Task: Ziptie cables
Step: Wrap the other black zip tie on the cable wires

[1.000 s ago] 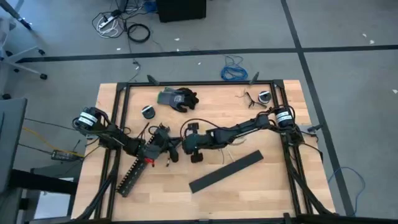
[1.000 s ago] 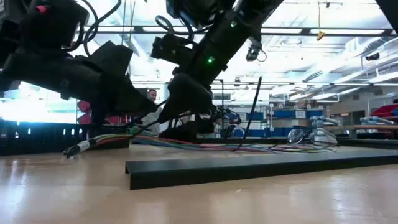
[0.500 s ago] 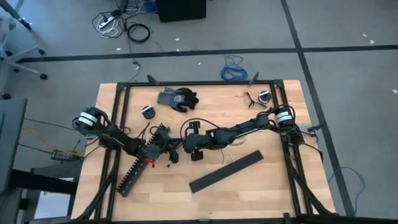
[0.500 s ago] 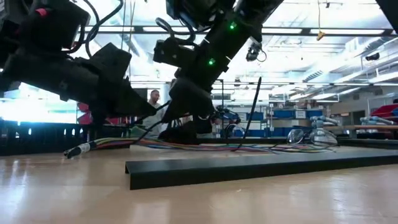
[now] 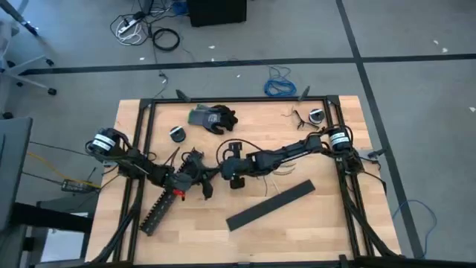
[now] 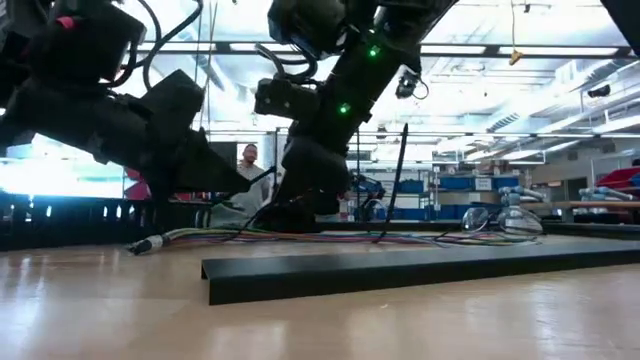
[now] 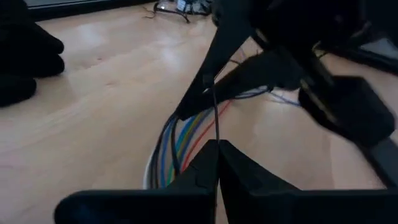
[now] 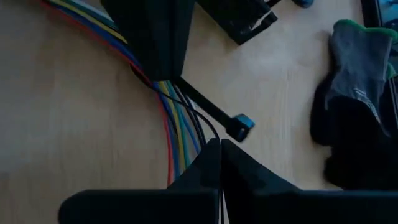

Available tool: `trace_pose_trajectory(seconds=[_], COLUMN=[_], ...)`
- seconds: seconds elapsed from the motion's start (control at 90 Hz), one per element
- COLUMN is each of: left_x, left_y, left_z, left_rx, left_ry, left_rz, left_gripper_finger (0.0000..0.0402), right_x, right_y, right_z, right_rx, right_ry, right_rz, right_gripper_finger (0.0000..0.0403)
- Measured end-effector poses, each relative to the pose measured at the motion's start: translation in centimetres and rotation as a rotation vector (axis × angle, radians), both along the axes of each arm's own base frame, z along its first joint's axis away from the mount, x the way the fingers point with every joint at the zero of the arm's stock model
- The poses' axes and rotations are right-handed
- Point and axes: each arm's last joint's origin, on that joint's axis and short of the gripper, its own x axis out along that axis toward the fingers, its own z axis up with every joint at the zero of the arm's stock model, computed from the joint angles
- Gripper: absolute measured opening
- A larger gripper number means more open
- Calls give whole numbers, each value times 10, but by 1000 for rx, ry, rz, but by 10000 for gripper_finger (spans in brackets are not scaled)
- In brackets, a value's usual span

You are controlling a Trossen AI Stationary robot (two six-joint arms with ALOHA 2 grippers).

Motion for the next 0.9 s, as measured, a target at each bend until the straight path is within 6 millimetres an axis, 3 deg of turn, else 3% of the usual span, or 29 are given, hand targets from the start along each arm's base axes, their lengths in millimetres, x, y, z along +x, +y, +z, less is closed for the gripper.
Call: trace_pose_trajectory(seconds=[0.289, 0.578, 0.9], left_x=[-1, 3, 11], left_y=[7, 15, 13], left_z=[-6, -4, 1], left_rx=[26, 20, -20], left_ry=[78, 48, 30], left_rz=[8, 70, -15], left_gripper_finger=[0, 0, 0], right_x=[1, 1, 2], right_y=[1, 7, 6], right_z=[1, 0, 1], right_rx=[16, 84, 57], right_ry=[-19, -5, -15], right_rz=[9, 63, 77], right_gripper_finger=[0, 0, 0])
